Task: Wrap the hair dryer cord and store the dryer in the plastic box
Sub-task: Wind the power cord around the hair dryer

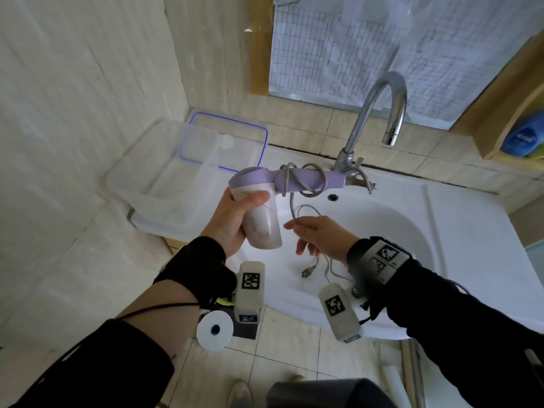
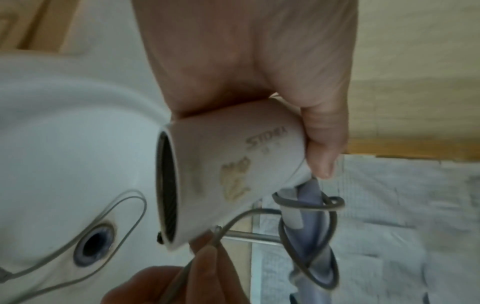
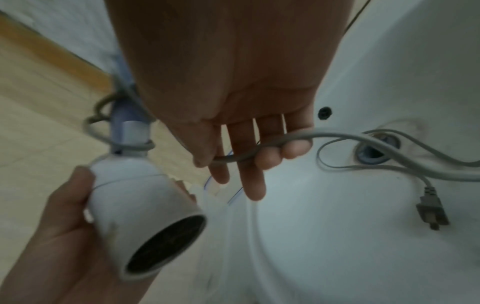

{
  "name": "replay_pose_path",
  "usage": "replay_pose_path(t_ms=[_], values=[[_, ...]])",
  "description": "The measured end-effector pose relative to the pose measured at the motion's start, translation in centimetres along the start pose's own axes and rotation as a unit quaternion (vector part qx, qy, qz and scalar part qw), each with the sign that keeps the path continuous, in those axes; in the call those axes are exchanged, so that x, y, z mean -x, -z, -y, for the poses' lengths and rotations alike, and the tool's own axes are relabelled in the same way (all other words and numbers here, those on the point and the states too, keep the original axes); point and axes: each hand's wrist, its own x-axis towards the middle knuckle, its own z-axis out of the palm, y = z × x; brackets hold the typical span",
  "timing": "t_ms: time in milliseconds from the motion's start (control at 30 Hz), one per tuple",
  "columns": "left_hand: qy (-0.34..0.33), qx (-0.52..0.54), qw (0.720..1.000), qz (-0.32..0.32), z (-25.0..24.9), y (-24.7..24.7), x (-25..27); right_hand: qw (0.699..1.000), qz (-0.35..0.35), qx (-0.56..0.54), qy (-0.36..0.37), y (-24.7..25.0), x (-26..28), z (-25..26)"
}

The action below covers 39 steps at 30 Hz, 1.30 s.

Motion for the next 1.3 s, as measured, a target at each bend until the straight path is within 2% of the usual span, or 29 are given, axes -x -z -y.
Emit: replay_pose_path(t_ms=[133,233,400,633,833,1133,1300], values=[[-0.04,-0.111,0.992,-0.035,-0.3,0.1,-0.5,0.996,0.026,0.089,0.011,-0.1,0.5,0.6],[-0.053,-0.209,0.973,-0.079,-0.2,0.4,-0.3,0.992,0.039,0.118,0.019,0.6,1.1,1.4],[-0.049,-0.338,0.94,-0.023,-0.4,1.6,0.5,0.987,0.043,0.149,0.044,2.3,1.8,2.4],[-0.013,-0.394,0.917,0.057,-1.5,2.9,1.1,0.98,-0.013,0.195,0.042,5.0,1.7,2.6],[0.052,-0.27,0.957,0.097,-2.4,3.8,1.4,0.988,-0.077,0.125,0.04,7.6,1.5,2.2],[0.073,-0.121,0.982,0.125,-3.2,5.2,0.8,0.988,-0.06,0.138,0.044,9.2,1.2,2.1],[0.083,0.013,0.992,0.091,-2.2,5.3,1.2,0.991,-0.045,0.126,0.015,8.4,0.6,1.3]])
